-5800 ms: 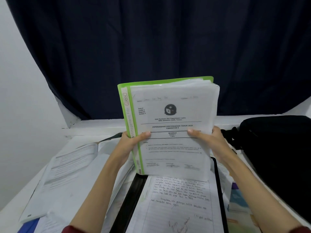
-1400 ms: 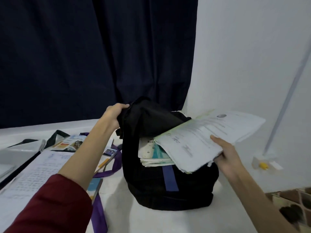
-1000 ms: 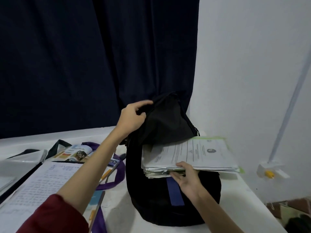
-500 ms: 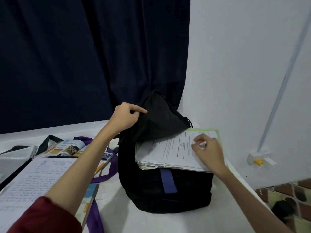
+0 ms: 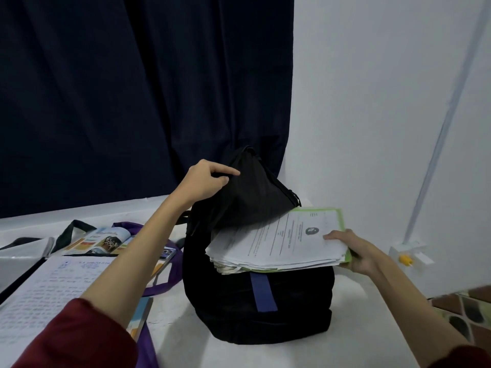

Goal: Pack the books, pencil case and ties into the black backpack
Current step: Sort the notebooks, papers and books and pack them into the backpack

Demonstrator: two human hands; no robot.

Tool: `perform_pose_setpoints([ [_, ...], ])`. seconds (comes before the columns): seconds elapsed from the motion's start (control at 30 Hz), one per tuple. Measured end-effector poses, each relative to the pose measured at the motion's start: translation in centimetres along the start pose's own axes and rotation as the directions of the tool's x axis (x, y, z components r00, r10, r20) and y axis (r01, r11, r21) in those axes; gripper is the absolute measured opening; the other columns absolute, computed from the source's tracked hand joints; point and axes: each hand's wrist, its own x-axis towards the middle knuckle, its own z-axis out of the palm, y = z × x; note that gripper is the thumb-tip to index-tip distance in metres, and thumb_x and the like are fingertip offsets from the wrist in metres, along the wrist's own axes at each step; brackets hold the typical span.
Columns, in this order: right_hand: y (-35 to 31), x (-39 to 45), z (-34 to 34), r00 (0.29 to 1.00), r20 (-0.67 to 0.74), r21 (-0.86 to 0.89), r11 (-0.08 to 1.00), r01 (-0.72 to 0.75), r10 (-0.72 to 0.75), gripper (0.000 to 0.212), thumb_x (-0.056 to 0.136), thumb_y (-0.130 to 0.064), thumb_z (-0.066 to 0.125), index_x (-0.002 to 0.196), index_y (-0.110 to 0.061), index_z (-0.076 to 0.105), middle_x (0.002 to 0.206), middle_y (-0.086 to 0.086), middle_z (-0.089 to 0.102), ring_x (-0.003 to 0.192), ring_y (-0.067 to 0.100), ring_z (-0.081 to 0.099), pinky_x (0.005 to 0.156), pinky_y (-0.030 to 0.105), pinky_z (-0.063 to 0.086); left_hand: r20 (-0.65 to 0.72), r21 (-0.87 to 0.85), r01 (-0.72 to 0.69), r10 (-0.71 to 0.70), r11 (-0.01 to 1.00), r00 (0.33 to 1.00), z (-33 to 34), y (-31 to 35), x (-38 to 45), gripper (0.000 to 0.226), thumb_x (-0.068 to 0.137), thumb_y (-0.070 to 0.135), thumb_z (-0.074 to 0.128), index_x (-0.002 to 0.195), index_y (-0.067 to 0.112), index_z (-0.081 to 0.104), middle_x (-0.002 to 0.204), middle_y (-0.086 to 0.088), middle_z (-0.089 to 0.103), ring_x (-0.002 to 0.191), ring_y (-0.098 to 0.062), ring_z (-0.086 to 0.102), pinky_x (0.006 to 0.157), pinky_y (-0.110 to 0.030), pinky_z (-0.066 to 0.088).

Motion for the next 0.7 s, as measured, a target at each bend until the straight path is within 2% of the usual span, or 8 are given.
perform_pose_setpoints([
  [0.1,0.5,-0.2,1.4,0.998,0.021,0.106,0.993,0.055,-0.057,0.060,0.070,0.004,0.071,0.123,-0.004,0.044,0.117,0.021,0.058,0.094,0.038,0.062,0.054,0.042,0.057,-0.026,-0.003,0.007,-0.007,1.000,1.000,-0.3,0.0,0.3,0.032,0.093,0.008,0.052,0.099,0.034,0.070,0.108,0.007,0.067,0.071,-0.020,0.054,0.067,-0.029,0.051],
  [0.13,0.5,-0.6,2.0,0.996,0.012,0.147,0.986,0.082,-0.085,0.056,0.069,0.006,0.069,0.119,-0.003,0.046,0.112,0.021,0.058,0.091,0.038,0.062,0.051,0.040,0.056,-0.050,0.002,0.004,-0.004,1.000,0.999,-0.5,0.2,0.5,0.033,0.092,0.007,0.051,0.100,0.032,0.071,0.107,0.008,0.066,0.070,-0.020,0.055,0.062,-0.024,0.050],
  [0.23,1.0,-2.0,3.2,0.978,-0.136,0.247,0.950,0.190,-0.160,0.030,0.075,0.013,0.059,0.094,-0.006,0.045,0.090,0.015,0.056,0.072,0.030,0.057,0.045,0.032,0.050,-0.166,-0.001,-0.022,0.022,1.000,0.986,-1.2,1.4,1.0,0.037,0.091,0.004,0.047,0.101,0.029,0.072,0.107,0.008,0.065,0.069,-0.021,0.059,0.051,-0.013,0.046],
  [0.33,2.2,-3.4,5.1,0.936,-0.275,0.345,0.886,0.309,-0.220,0.035,0.077,0.013,0.059,0.101,-0.008,0.044,0.091,0.012,0.055,0.072,0.026,0.055,0.058,0.034,0.049,-0.237,0.024,-0.097,0.099,0.995,0.967,-2.0,3.1,1.4,0.038,0.091,0.001,0.046,0.103,0.025,0.072,0.102,0.007,0.065,0.049,-0.005,0.053,0.041,-0.010,0.040],
  [0.43,3.8,-3.5,8.3,0.890,-0.358,0.342,0.848,0.405,-0.281,0.042,0.078,0.007,0.063,0.109,-0.013,0.042,0.108,0.013,0.058,0.086,0.026,0.058,0.077,0.040,0.052,-0.173,0.097,-0.181,0.196,0.979,0.965,-1.8,4.4,1.3,0.038,0.091,-0.002,0.045,0.107,0.020,0.072,0.101,0.003,0.066,0.034,-0.001,0.044,0.037,-0.007,0.031],
  [0.5,4.3,-3.5,10.4,0.913,-0.304,0.347,0.861,0.371,-0.271,0.046,0.080,0.000,0.067,0.114,-0.016,0.041,0.112,0.009,0.060,0.093,0.025,0.060,0.083,0.043,0.053,-0.116,0.142,-0.222,0.239,0.965,0.964,-1.2,4.8,1.0,0.038,0.090,-0.003,0.045,0.107,0.019,0.071,0.105,0.000,0.067,0.033,-0.001,0.043,0.036,-0.008,0.030],
  [0.6,4.6,-2.7,11.1,0.978,-0.157,0.410,0.891,0.193,-0.139,0.049,0.079,-0.007,0.071,0.119,-0.010,0.044,0.104,0.007,0.061,0.094,0.026,0.062,0.071,0.043,0.056,-0.061,0.200,-0.283,0.300,0.938,0.952,-0.6,4.4,0.9,0.039,0.089,-0.002,0.045,0.107,0.023,0.070,0.114,0.000,0.065,0.039,-0.004,0.045,0.040,-0.011,0.035],
  [0.7,4.8,-1.8,9.4,1.000,-0.008,0.411,0.911,0.023,-0.022,0.040,0.083,-0.003,0.063,0.122,-0.005,0.051,0.102,0.016,0.063,0.087,0.032,0.063,0.058,0.038,0.057,0.014,0.293,-0.329,0.340,0.898,0.940,-0.5,3.5,0.5,0.040,0.091,0.002,0.047,0.110,0.031,0.068,0.103,0.007,0.058,0.061,-0.009,0.053,0.059,-0.022,0.047],
])
